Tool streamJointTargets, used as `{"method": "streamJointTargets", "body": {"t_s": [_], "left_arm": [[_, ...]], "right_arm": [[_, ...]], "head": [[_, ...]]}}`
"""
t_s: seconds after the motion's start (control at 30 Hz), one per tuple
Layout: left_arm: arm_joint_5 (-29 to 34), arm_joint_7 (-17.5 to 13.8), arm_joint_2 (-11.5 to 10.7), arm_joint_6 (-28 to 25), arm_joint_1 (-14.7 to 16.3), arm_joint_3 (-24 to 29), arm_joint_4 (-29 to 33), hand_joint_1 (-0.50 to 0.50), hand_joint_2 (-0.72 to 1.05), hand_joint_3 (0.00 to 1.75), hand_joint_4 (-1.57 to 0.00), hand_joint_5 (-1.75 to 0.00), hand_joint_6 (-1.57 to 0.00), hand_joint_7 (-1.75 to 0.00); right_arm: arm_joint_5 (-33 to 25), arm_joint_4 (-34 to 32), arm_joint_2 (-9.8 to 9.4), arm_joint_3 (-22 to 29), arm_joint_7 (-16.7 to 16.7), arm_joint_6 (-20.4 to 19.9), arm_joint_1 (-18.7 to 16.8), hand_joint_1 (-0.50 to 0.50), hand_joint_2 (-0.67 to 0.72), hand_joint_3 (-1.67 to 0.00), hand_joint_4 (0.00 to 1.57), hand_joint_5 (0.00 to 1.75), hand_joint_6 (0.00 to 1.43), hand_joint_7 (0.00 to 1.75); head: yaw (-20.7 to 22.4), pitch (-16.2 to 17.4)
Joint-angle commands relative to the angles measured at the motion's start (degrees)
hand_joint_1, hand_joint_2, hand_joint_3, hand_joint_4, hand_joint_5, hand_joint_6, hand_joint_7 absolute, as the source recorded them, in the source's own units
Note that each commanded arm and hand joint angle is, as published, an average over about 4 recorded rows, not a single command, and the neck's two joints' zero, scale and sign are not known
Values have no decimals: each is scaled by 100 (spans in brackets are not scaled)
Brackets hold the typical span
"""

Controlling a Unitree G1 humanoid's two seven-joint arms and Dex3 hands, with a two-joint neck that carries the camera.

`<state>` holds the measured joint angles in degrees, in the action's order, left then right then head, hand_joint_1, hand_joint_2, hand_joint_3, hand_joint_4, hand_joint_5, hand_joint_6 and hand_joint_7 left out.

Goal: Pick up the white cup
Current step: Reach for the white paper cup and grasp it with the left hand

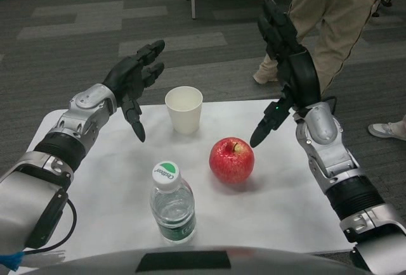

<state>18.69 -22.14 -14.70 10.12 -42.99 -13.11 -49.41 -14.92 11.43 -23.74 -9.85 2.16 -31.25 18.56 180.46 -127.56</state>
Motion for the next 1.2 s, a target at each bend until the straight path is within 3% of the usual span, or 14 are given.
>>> {"method": "streamJointTargets", "body": {"t_s": [0.03,0.2,0.67,1.2], "left_arm": [[-309,78,-20,60,-25,-17,-95,-50,-64,9,0,-10,0,0],[-764,230,119,247,-51,-14,-306,-50,-64,9,0,0,0,0],[-1434,535,622,684,-482,-52,-1690,-50,-64,9,0,-5,0,0],[-1781,676,925,667,-715,-460,-2011,-50,-64,9,0,0,0,0]], "right_arm": [[-20,88,31,-26,4,-12,197,-42,47,0,1,0,0,0],[-22,149,53,-48,4,-12,201,-42,47,0,0,0,0,0],[-29,299,141,-149,-23,-21,245,-42,47,0,0,0,0,0],[-46,193,155,-176,-36,-39,157,-42,47,0,0,0,0,0]], "head": [[2,40],[16,75],[68,150],[75,63]]}}
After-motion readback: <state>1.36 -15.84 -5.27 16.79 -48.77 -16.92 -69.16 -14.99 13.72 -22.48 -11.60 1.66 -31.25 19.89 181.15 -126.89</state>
